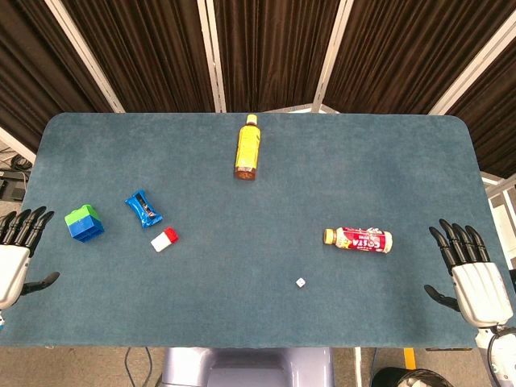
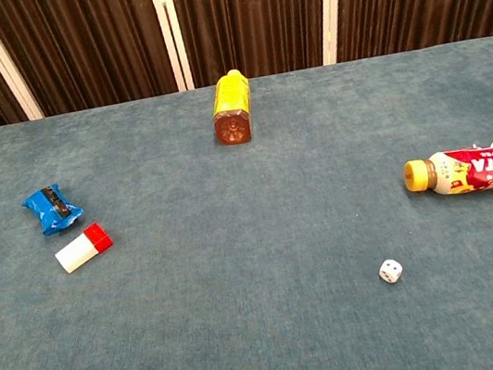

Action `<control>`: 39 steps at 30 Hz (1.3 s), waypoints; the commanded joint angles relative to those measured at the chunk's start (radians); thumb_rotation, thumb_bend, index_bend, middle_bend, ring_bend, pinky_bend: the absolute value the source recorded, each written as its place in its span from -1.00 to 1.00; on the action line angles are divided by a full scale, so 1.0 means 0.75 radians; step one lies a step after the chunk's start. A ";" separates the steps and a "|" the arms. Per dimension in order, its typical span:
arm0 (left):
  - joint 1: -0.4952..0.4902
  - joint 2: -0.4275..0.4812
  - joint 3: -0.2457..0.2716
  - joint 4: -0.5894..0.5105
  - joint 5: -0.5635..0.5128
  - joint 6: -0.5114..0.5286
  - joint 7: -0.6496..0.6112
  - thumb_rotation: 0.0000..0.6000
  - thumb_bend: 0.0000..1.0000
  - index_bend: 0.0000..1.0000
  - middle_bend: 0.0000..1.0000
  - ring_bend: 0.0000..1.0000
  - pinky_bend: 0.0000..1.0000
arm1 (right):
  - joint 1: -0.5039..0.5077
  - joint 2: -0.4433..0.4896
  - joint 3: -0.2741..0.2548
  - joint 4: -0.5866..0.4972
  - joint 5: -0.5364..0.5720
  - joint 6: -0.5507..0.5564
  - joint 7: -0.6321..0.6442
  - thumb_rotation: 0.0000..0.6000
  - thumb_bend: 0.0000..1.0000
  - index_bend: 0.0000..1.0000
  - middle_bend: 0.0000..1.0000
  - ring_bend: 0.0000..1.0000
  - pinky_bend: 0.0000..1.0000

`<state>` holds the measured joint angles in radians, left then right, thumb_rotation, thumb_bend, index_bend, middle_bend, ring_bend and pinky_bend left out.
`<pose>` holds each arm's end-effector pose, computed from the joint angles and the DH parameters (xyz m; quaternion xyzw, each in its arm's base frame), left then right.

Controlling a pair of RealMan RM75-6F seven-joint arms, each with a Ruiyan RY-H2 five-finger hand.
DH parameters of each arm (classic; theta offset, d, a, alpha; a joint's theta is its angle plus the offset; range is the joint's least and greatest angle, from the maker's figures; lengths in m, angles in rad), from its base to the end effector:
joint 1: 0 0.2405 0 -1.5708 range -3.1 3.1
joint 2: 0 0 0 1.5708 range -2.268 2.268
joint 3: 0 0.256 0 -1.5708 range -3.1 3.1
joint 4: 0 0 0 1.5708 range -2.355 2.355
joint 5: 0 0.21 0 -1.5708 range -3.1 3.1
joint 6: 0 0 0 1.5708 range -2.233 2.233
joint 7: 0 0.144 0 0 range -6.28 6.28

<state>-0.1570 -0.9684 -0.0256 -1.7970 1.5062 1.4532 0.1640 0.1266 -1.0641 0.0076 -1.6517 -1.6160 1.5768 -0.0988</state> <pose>-0.2739 0.1936 0.1810 -0.6465 -0.3381 -0.3576 0.5830 -0.2830 -0.1826 0.1725 0.6430 -0.2997 0.4038 0.5776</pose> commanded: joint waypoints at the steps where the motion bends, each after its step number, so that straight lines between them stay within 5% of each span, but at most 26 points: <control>1: -0.001 -0.003 0.000 0.000 0.000 -0.005 0.003 1.00 -1.00 -1.00 -1.00 -1.00 -1.00 | -0.003 -0.001 0.001 -0.001 -0.002 -0.002 0.002 1.00 -1.00 -1.00 -1.00 -1.00 -1.00; 9: -0.009 -0.010 -0.011 0.009 -0.023 -0.024 0.004 1.00 -1.00 -1.00 -1.00 -1.00 -1.00 | 0.012 -0.013 -0.008 0.013 -0.018 -0.052 -0.001 1.00 -1.00 -1.00 -1.00 -1.00 -1.00; 12: -0.014 -0.012 -0.022 0.009 -0.034 -0.027 0.003 1.00 -1.00 -1.00 -1.00 -1.00 -1.00 | 0.058 -0.024 -0.035 0.028 -0.070 -0.140 0.015 1.00 -0.91 -1.00 -0.68 -0.88 -1.00; 14: -0.020 -0.015 -0.027 0.011 -0.040 -0.035 0.006 1.00 -1.00 -1.00 -1.00 -1.00 -1.00 | 0.090 -0.026 -0.044 0.032 -0.092 -0.195 0.015 1.00 -0.73 -1.00 -0.19 -0.50 -0.74; 16: -0.030 -0.020 -0.032 0.016 -0.052 -0.053 0.013 1.00 -1.00 -1.00 -1.00 -1.00 -1.00 | 0.139 -0.032 -0.050 0.038 -0.124 -0.269 -0.006 1.00 -0.50 -1.00 0.17 -0.08 -0.06; 19: -0.044 -0.031 -0.039 0.028 -0.074 -0.079 0.033 1.00 -1.00 -1.00 -1.00 -1.00 -1.00 | 0.213 -0.039 -0.062 0.030 -0.157 -0.397 -0.054 1.00 -0.21 -1.00 0.35 0.15 0.53; 22: -0.054 -0.043 -0.045 0.037 -0.103 -0.102 0.053 1.00 -1.00 -1.00 -1.00 -1.00 -1.00 | 0.279 -0.064 -0.075 0.021 -0.185 -0.515 -0.091 1.00 -0.01 -1.00 0.43 0.25 0.77; 31: -0.080 -0.074 -0.059 0.058 -0.164 -0.151 0.107 1.00 -1.00 -1.00 -1.00 -1.00 -1.00 | 0.409 -0.161 -0.091 0.040 -0.187 -0.764 -0.182 1.00 0.06 -1.00 0.44 0.28 0.85; 39: -0.090 -0.088 -0.067 0.068 -0.200 -0.170 0.127 1.00 -1.00 -1.00 -1.00 -1.00 -1.00 | 0.471 -0.197 -0.128 0.063 -0.251 -0.831 -0.193 1.00 0.06 -1.00 0.44 0.28 0.85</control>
<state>-0.2242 -1.0342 -0.0757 -1.7464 1.3566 1.3262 0.2587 0.4769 -1.2087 -0.0846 -1.6071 -1.8004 0.9577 -0.2428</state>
